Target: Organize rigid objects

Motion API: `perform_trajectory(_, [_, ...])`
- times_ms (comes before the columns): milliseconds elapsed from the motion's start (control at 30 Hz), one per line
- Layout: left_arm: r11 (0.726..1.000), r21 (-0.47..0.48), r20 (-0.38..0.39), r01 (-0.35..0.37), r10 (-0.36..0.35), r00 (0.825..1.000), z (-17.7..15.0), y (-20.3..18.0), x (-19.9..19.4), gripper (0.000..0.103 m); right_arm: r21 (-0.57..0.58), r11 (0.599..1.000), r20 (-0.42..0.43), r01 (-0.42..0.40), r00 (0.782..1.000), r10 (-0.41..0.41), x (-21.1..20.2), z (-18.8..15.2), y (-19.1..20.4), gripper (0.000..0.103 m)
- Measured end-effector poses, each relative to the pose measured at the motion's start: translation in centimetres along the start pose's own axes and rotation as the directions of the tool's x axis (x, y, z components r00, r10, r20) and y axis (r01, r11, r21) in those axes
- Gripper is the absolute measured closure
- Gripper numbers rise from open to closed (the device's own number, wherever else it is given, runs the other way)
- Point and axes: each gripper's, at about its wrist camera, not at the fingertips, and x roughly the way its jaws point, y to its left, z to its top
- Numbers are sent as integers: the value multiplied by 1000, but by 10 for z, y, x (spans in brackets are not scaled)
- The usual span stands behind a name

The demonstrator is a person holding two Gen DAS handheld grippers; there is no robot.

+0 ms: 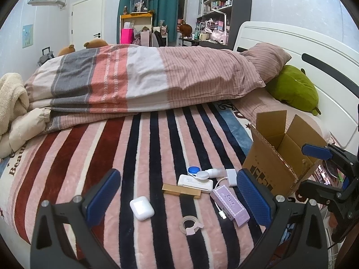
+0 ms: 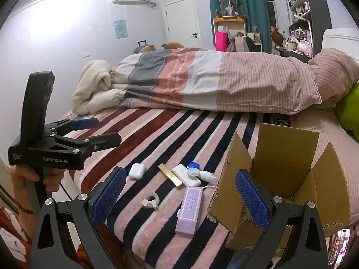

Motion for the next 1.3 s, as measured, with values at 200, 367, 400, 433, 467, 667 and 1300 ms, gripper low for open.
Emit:
perform_trajectory(200, [1000, -1, -1, 0, 0, 1000, 0, -1, -1, 0, 11, 1000, -3, -20, 1000, 20, -2, -2, 1, 5])
perform_trajectory(367, [1000, -2, 2, 7, -7, 1000, 0, -2, -1, 0, 6, 1000, -7, -16, 1000, 16, -3, -3, 3, 5])
perform_trajectory(400, [1000, -5, 4, 12, -12, 1000, 0, -1, -2, 0, 9, 1000, -8, -13, 1000, 13, -3, -3, 3, 5])
perform_trajectory(433, [1000, -9, 5, 18, -17, 1000, -1, -1, -2, 0, 12, 1000, -8, -8, 1000, 8, -3, -3, 3, 5])
perform_trajectory(467, [1000, -11, 5, 22, -22, 1000, -1, 0, -1, 0, 13, 1000, -8, -2, 1000, 2, -3, -4, 4, 5])
perform_trajectory(667, [999, -16, 13, 35, -35, 999, -2, 11, 0, 0, -9, 999, -8, 31, 999, -31, -6, 1, 16, 5])
perform_trajectory(1300, [999, 31, -50, -11, 12, 999, -40, 48, 63, 0, 32, 985, -180, 171, 970, -163, 98, -95, 23, 43])
